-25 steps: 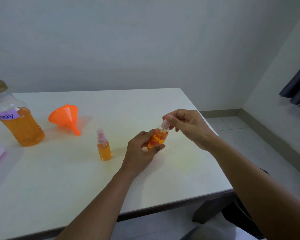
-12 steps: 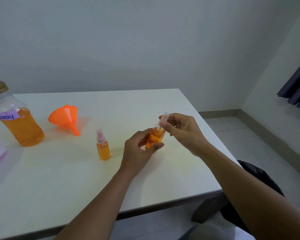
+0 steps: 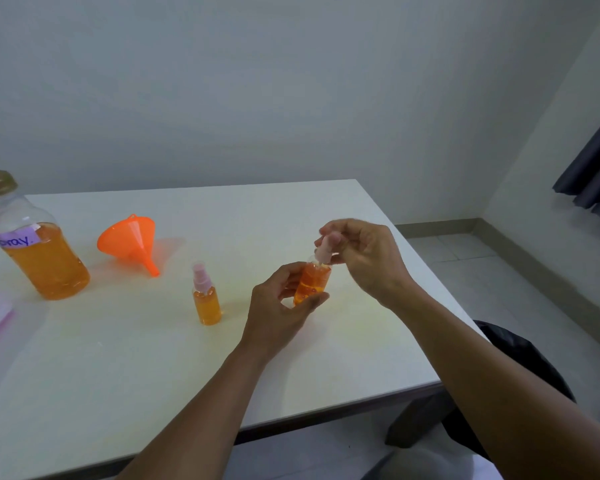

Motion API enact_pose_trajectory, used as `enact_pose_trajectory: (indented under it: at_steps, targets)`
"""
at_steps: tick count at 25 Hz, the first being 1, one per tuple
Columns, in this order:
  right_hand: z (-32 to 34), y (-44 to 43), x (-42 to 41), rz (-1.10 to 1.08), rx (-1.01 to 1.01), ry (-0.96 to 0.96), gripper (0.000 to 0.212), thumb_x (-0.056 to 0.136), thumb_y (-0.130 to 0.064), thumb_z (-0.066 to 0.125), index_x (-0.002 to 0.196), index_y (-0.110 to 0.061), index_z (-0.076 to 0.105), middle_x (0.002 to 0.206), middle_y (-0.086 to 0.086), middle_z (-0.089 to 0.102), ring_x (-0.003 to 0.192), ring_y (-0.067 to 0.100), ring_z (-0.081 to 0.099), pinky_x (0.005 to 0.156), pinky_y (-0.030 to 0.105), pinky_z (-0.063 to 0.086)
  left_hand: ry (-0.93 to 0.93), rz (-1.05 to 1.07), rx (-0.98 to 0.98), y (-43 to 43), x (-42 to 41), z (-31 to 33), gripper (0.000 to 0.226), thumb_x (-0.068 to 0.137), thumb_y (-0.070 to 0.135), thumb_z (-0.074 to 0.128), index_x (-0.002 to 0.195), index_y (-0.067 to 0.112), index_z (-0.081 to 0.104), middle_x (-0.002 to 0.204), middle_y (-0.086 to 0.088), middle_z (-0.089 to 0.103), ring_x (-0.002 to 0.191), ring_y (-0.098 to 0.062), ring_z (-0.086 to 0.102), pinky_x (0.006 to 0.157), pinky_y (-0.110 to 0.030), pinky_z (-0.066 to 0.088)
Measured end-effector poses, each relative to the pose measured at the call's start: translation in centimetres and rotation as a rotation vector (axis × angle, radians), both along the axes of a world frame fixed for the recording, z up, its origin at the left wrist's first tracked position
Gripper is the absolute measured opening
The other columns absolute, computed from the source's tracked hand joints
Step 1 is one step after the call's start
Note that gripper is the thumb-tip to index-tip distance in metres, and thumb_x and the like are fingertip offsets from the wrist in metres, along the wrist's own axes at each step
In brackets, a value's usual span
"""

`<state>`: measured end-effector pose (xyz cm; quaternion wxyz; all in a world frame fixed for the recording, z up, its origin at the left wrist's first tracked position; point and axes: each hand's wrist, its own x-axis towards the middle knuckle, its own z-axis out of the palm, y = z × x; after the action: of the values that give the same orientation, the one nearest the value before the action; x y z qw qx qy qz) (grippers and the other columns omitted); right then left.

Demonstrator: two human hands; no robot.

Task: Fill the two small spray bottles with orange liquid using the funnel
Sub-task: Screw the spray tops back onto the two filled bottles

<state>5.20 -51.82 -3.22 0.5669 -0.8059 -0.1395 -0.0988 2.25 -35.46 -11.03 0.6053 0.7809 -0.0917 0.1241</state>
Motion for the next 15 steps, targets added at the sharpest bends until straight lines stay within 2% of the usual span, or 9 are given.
enact_pose_trajectory:
  at_steps: [2,5,8,10,11,13,15]
  targets:
    - [1.2,-0.4,0.1,0.035,0.150,0.002,0.020,0.104,0.001,0.048,0.107,-0.001,0.067,0.094,0.016,0.075,0.084,0.027,0.078,0.078,0.035,0.064,0.019,-0.011,0.003,0.0,0.1,-0.1,0.045,0.073,0.032,0.085,0.112,0.036,0.063,0.103,0.018,0.070,0.092,-0.001,0.067,0.080,-0.013,0.053]
    - [2.5,-2.1,1.3,0.012,0.154,-0.002,0.019,0.105,-0.016,0.052,0.114,-0.011,0.067,0.099,0.008,0.077,0.094,0.019,0.076,0.088,0.032,0.061,0.053,0.018,-0.024,0.0,0.1,0.0,0.045,0.072,0.033,0.086,0.109,0.036,0.061,0.102,0.017,0.070,0.091,-0.003,0.067,0.081,-0.018,0.055]
    - [-0.2,-4.0,1.5,-0.128,-0.154,0.089,0.010,0.097,-0.029,0.066,0.103,-0.030,0.073,0.102,-0.009,0.076,0.094,0.008,0.072,0.090,0.034,0.060,0.086,0.058,-0.089,0.1,-0.1,0.1,0.054,0.067,0.037,0.089,0.111,0.031,0.060,0.104,0.012,0.068,0.091,-0.009,0.067,0.078,-0.022,0.058]
    - [-3.6,-4.9,0.4,-0.186,-0.432,0.187,0.016,0.093,-0.034,0.070,0.108,-0.028,0.075,0.103,-0.012,0.073,0.089,0.003,0.068,0.081,0.023,0.057,0.098,0.081,-0.098,0.1,-0.3,0.2,0.058,0.063,0.039,0.091,0.111,0.030,0.059,0.103,0.010,0.067,0.090,-0.011,0.066,0.073,-0.022,0.058]
    - [-5.2,-5.2,-0.2,-0.200,-0.512,0.210,0.021,0.092,-0.035,0.071,0.111,-0.026,0.074,0.103,-0.012,0.072,0.088,0.001,0.066,0.080,0.022,0.057,0.101,0.090,-0.089,0.1,-0.5,0.3,0.059,0.063,0.040,0.091,0.111,0.030,0.058,0.103,0.010,0.065,0.089,-0.011,0.066,0.071,-0.022,0.059]
    - [-7.0,-5.5,-1.2,-0.237,-0.545,0.196,0.025,0.090,-0.037,0.074,0.113,-0.028,0.072,0.102,-0.012,0.069,0.085,0.004,0.064,0.084,0.031,0.058,0.106,0.103,-0.067,0.0,-0.9,0.4,0.061,0.064,0.042,0.089,0.113,0.030,0.056,0.104,0.011,0.063,0.090,-0.010,0.064,0.069,-0.021,0.059]
    - [-7.7,-5.7,-1.4,-0.261,-0.526,0.161,0.029,0.087,-0.039,0.077,0.114,-0.029,0.072,0.102,-0.012,0.066,0.083,0.004,0.060,0.081,0.029,0.055,0.107,0.112,-0.051,0.1,-1.3,0.5,0.061,0.065,0.043,0.088,0.114,0.030,0.054,0.103,0.011,0.061,0.090,-0.010,0.064,0.067,-0.019,0.059]
